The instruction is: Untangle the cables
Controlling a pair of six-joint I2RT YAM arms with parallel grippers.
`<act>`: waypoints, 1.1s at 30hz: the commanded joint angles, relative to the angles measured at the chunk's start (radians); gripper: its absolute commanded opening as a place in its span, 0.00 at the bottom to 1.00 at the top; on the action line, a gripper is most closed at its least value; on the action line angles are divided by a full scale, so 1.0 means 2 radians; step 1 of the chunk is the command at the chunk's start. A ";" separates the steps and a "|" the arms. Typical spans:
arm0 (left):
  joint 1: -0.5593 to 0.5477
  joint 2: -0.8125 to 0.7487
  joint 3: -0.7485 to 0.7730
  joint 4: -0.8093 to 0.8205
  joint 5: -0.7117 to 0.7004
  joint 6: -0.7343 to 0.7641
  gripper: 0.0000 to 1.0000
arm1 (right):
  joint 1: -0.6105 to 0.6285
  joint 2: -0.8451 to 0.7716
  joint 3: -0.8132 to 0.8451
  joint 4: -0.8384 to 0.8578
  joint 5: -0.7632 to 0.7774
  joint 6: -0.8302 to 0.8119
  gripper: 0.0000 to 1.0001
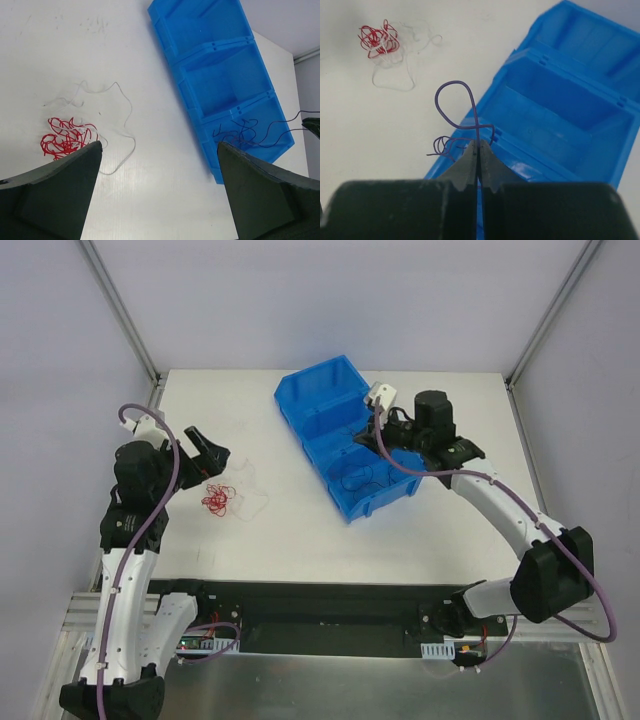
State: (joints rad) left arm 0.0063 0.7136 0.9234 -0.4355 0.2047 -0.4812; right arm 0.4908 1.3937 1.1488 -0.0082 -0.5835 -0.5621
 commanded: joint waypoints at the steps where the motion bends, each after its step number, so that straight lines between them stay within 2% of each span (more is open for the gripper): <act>1: -0.002 0.012 -0.004 0.037 0.021 0.012 0.97 | -0.052 -0.043 -0.024 -0.033 -0.060 -0.049 0.00; 4: -0.002 0.034 -0.002 0.040 0.030 0.012 0.97 | -0.077 -0.051 -0.035 -0.056 -0.063 -0.073 0.00; 9: -0.002 0.099 0.004 0.043 0.091 0.017 0.95 | -0.102 -0.050 -0.040 -0.079 -0.047 -0.089 0.00; 15: -0.002 0.210 0.014 0.041 0.183 0.027 0.82 | -0.101 0.014 0.012 -0.192 -0.046 -0.134 0.00; 19: -0.031 0.279 0.051 0.005 0.152 0.064 0.78 | -0.100 0.034 0.023 -0.221 -0.027 -0.151 0.01; 24: -0.062 0.356 0.122 -0.047 0.065 0.104 0.78 | -0.094 0.050 0.035 -0.239 -0.005 -0.155 0.17; 29: -0.071 0.445 0.193 -0.112 0.023 0.149 0.72 | -0.092 0.033 0.027 -0.205 0.035 -0.125 0.41; 33: -0.074 0.472 0.174 -0.110 0.017 0.162 0.70 | -0.092 0.000 0.019 -0.155 0.057 -0.076 0.57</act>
State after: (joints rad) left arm -0.1368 1.6211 1.2835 -0.5648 0.3023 -0.2333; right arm 0.3038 1.4914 1.1725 -0.4313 -0.5205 -0.7959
